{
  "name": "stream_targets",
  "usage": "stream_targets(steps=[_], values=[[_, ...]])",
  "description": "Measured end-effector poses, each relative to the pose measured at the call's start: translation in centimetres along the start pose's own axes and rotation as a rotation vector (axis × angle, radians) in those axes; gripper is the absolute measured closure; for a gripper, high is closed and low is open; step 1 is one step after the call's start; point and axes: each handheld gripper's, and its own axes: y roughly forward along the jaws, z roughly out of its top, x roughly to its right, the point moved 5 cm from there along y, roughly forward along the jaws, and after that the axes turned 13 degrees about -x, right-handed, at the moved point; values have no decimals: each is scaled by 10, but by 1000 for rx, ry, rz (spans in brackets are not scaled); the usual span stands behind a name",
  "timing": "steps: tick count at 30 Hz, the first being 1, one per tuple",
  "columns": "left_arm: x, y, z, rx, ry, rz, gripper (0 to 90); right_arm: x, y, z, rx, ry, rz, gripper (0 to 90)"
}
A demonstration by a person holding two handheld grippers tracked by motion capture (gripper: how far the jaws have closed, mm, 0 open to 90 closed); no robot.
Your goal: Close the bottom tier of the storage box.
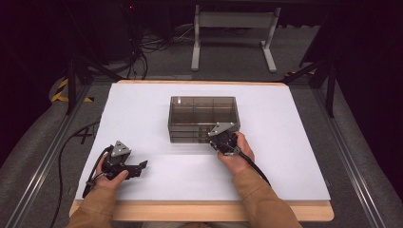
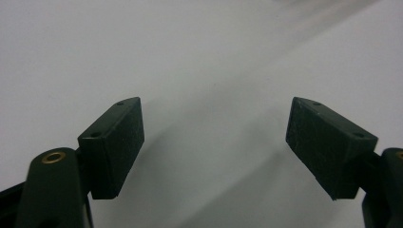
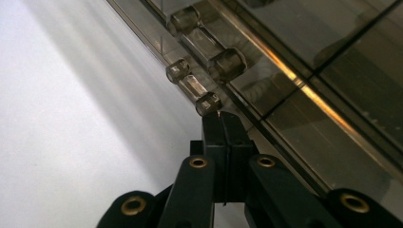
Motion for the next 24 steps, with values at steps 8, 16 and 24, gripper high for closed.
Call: stream_targets(steps=[8,16,24], values=[[0,0,2,-1,0,-4,211,-1,-12,-1,16,-7,13,900],[2,2,5,2,9,-8,211,1,-37,-8,71,-9,80,841],[0,1,6,4,0,-16,211,7,-54,-20,117,-2,147,630]])
